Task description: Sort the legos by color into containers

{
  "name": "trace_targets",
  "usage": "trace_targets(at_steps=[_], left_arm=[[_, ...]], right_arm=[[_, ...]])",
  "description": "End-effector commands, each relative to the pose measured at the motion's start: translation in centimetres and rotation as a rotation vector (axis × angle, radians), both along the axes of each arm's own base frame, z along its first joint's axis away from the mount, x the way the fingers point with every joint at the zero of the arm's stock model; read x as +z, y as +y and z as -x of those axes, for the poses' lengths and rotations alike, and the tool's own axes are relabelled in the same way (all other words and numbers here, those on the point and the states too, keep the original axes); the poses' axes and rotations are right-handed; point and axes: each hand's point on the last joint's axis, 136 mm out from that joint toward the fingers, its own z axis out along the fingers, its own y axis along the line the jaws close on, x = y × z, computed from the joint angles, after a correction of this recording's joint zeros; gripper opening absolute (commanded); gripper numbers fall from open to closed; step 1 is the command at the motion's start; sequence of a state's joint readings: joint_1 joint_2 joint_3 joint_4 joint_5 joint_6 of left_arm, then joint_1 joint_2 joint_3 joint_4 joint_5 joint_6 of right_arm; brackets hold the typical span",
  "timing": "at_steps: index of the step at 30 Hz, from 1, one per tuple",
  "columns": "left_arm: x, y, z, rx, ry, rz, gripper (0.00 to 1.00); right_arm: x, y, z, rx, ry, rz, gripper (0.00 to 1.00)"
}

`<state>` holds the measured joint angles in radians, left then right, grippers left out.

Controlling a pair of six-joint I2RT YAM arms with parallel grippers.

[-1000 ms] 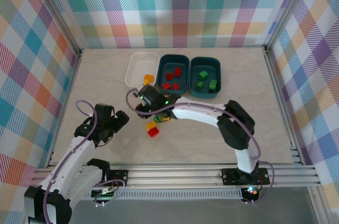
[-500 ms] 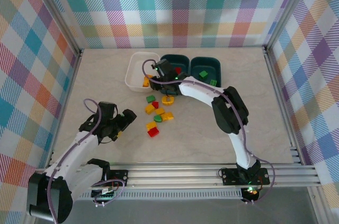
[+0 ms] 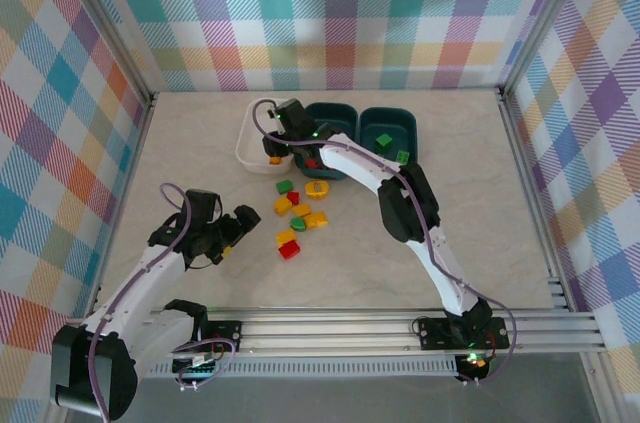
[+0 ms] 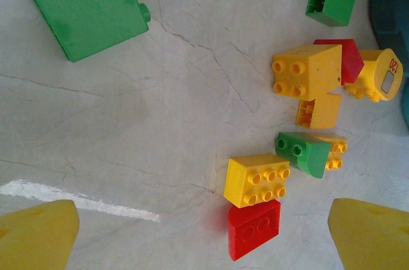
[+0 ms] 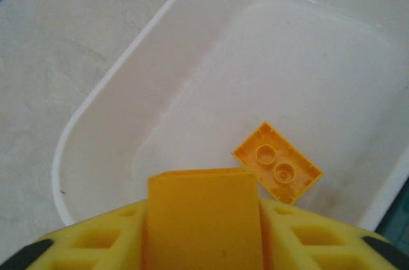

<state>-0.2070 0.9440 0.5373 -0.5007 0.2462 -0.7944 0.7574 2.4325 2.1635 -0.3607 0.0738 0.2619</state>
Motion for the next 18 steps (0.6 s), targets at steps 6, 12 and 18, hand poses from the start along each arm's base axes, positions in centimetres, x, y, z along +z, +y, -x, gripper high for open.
trace_targets(at_steps=[6, 12, 18], left_arm=[[0.0, -0.5, -0.6, -0.025, 0.008, 0.013, 1.0], [0.1, 1.2, -0.9, 0.039, 0.006, -0.065, 1.0], [-0.9, 4.2, -1.3, 0.309, 0.118, -0.136, 0.98]], right_arm=[[3.9, -1.3, 0.3, -0.005, -0.028, 0.039, 0.58], [8.5, -3.9, 2.9, -0.043, -0.087, -0.045, 0.59], [8.3, -7.9, 8.2, -0.081, -0.054, -0.101, 0.6]])
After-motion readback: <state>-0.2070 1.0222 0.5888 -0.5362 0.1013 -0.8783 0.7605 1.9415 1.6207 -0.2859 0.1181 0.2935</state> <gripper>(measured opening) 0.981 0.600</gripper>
